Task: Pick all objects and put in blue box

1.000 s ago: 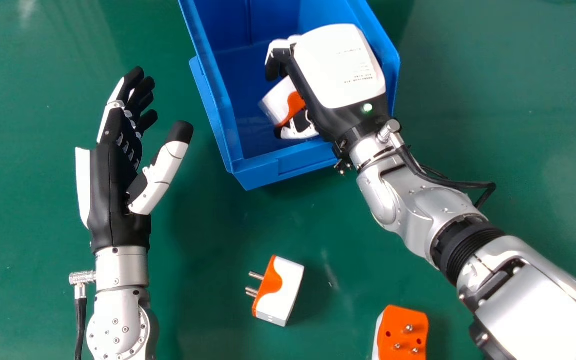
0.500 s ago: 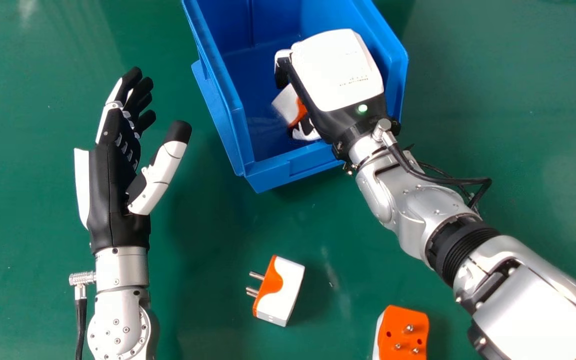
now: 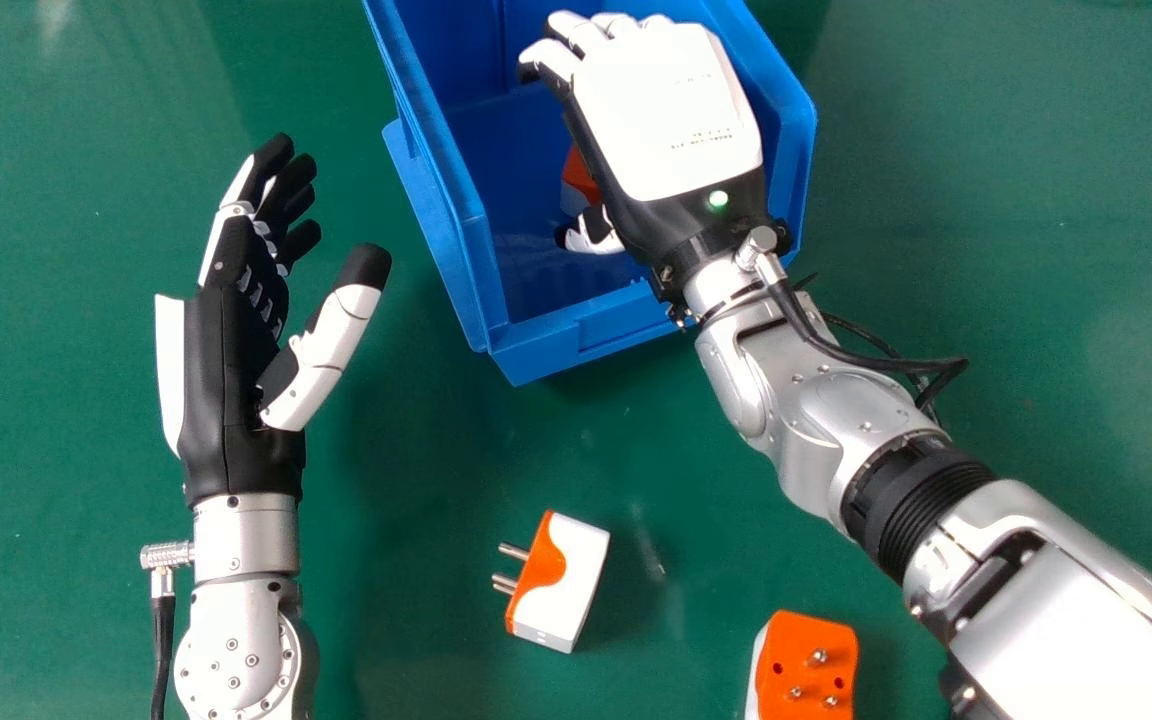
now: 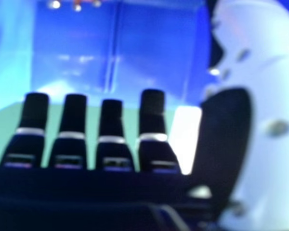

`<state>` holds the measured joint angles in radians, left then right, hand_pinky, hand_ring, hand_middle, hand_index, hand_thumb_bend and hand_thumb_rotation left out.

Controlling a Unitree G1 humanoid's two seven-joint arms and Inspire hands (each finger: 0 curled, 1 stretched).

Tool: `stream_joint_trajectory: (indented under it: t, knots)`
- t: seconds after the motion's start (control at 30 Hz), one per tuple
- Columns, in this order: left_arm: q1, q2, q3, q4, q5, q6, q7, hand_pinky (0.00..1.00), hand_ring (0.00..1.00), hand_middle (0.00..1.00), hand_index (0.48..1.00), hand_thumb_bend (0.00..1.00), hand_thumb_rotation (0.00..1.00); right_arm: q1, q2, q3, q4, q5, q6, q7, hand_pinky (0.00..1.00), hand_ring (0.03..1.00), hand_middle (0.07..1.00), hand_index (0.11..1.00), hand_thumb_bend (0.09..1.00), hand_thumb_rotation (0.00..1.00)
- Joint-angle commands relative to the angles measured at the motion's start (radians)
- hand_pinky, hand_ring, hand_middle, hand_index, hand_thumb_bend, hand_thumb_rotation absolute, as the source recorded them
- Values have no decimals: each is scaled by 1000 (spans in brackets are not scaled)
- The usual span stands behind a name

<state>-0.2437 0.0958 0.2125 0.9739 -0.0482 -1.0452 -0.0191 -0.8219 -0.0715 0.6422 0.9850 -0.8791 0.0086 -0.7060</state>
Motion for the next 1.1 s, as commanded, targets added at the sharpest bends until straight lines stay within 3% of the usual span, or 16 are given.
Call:
stream_joint_trajectory:
  t: [0.0, 0.13, 0.23, 0.4, 0.5, 0.63, 0.73, 0.8, 0.87, 1.0, 1.07]
  knots:
    - [1, -4, -5, -14, 0, -20, -1, 867, 881, 872, 867, 806, 528, 22, -22, -31, -82, 14, -4, -34, 981, 986, 988, 913, 825, 131]
    - [6, -6, -5, -19, -1, -22, 0, 874, 884, 874, 868, 814, 533, 117, -53, -78, -254, 35, 0, -25, 995, 997, 997, 936, 860, 149]
    - [10, -8, -4, -25, -14, -22, -13, 876, 886, 875, 870, 812, 532, 234, -81, -123, -450, 55, 17, 23, 998, 999, 999, 951, 860, 152]
    - [17, -7, -4, -33, -21, -19, -24, 876, 889, 877, 872, 810, 526, 445, -88, -184, -733, 62, 63, 60, 1000, 1000, 1000, 972, 833, 184]
    - [19, -5, -4, -36, -22, -19, -30, 877, 889, 877, 874, 802, 521, 567, -78, -210, -871, 63, 91, 85, 983, 1000, 1000, 977, 814, 225]
    - [24, -4, -4, -45, -16, -16, -27, 874, 887, 876, 874, 796, 519, 723, -50, -237, -1034, 93, 136, 159, 960, 996, 1000, 981, 803, 263]
    - [26, -3, -5, -48, -14, -14, -27, 874, 887, 877, 874, 799, 522, 818, -63, -245, -1165, 104, 206, 309, 937, 981, 994, 978, 796, 276]
    - [26, -7, -4, -51, -26, -10, -36, 875, 887, 877, 875, 798, 522, 858, -100, -249, -1269, 90, 279, 472, 927, 976, 994, 983, 776, 310]
    - [25, -9, -4, -51, -26, -11, -38, 880, 887, 877, 874, 801, 518, 884, -142, -248, -1380, 57, 367, 653, 923, 971, 993, 985, 763, 348]
    - [25, -11, -9, -54, -35, -13, -56, 886, 888, 876, 875, 793, 514, 889, -235, -224, -1517, -36, 471, 961, 893, 949, 970, 963, 784, 363]
    - [26, -9, -9, -54, -32, -14, -54, 891, 888, 874, 876, 786, 512, 876, -263, -211, -1545, -68, 496, 1084, 868, 934, 956, 948, 796, 389]
